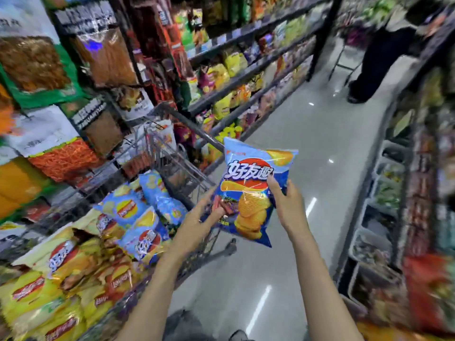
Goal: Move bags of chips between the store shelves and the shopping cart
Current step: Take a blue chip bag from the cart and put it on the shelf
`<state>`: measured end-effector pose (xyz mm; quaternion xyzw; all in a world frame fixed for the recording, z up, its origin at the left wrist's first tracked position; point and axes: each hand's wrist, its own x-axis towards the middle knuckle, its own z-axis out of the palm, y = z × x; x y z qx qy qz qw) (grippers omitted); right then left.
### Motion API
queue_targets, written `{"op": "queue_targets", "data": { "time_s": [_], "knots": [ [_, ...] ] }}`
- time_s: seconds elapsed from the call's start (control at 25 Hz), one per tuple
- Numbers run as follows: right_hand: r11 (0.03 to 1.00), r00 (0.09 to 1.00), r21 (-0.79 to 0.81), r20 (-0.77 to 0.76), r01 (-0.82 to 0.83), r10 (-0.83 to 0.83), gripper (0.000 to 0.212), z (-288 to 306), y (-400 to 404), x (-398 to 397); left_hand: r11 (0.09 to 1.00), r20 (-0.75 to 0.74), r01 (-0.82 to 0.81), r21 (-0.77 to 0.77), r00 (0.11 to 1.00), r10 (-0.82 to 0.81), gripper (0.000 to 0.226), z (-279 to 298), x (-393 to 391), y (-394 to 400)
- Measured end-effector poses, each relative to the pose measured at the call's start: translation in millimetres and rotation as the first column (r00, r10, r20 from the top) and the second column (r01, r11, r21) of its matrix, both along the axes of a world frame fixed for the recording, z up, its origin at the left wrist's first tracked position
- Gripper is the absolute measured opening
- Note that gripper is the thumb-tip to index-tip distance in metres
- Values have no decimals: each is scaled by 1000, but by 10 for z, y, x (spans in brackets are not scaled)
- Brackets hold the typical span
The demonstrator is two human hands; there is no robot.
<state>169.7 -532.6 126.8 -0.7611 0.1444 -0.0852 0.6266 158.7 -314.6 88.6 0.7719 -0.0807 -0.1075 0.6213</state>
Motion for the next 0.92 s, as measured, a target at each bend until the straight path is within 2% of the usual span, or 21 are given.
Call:
{"op": "queue_targets", "data": {
  "time_s": [0.2,0.36,0.6,0.72,0.92],
  "knots": [
    [936,937,-42,51,349,-346,27,-30,-1045,-123,977,78,208,47,974,-211,49,154,347,-1142],
    [863,863,-8,45,504,-504,42,-102,-1632,33,964,157,252,88,952,-263,44,201,738,-1935],
    [830,831,47,10,556,-557,51,-55,-2444,814,906,95,416,84,901,-423,52,78,1836,-2894],
    [830,830,31,16,557,-558,53,50,-2876,1568,880,79,468,82,877,-474,56,140,2664,-3325],
    [825,825,9,32,564,-564,51,63,-3386,2782,866,60,498,48,864,-501,50,218,3909,-3827]
  ]
}}
